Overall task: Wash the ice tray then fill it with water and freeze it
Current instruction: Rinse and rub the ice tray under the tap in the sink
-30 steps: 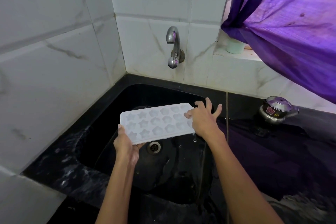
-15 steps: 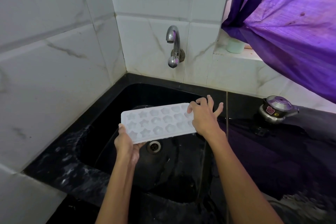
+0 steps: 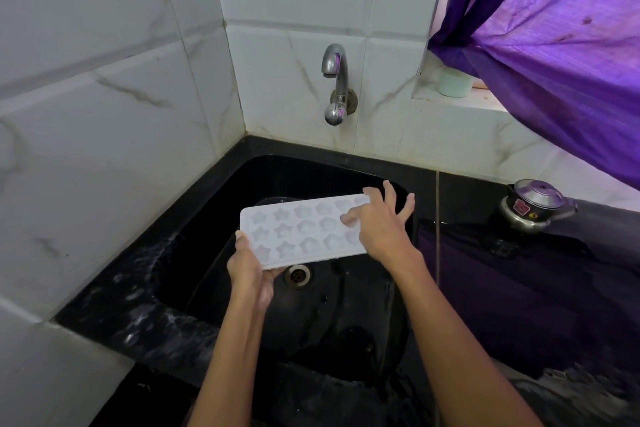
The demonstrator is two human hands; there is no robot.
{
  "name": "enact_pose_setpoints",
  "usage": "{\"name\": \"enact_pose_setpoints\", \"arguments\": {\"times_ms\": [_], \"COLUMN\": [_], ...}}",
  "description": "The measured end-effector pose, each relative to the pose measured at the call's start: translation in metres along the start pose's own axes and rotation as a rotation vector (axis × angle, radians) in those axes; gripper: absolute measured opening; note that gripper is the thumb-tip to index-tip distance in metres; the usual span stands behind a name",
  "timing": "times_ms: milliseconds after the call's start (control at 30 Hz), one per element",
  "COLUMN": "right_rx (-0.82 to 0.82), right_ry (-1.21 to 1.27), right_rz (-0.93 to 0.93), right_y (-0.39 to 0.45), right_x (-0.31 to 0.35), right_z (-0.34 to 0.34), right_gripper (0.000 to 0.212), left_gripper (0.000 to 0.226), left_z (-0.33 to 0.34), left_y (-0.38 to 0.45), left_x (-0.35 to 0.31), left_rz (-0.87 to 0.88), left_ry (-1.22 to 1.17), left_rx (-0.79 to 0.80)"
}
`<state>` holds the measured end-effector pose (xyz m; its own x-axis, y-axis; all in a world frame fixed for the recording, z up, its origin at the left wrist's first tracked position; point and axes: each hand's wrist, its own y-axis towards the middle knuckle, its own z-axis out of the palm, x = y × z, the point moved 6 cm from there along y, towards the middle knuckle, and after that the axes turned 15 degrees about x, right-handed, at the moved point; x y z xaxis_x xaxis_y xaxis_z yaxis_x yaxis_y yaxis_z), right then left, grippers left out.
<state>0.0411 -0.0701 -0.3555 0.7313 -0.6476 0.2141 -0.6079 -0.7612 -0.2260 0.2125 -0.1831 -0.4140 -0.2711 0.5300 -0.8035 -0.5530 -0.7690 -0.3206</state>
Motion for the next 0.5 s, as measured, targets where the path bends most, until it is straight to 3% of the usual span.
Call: {"name": "enact_pose_setpoints", "arguments": {"times_ms": [233,367,500], "right_rx": [0.012,0.008,0.019], "right_ry": [-0.011,-0.033,-0.021], "right_rz": [0.017,0.000,0.013], "right_y": [-0.0006,-0.0008,-0.0013], "right_x": [-0.0035,0.0005,-0.0010], "right_z": [-0.0004,0.0019,0.0002], "right_gripper": [0.059,0.072,0.065], "left_gripper": [0.035,0.035,0.036], "left_z": [-0.0001,-0.0007,-0.0007], "left_y": [-0.0007,0.0007,0.0006], "left_x": [0.0003,0.0000,-0.0003], "left_rz": [-0.003,-0.006,-0.004], "left_ry": [0.003,-0.005,0.006], "left_rx": [-0.006,-0.009,-0.007]}}
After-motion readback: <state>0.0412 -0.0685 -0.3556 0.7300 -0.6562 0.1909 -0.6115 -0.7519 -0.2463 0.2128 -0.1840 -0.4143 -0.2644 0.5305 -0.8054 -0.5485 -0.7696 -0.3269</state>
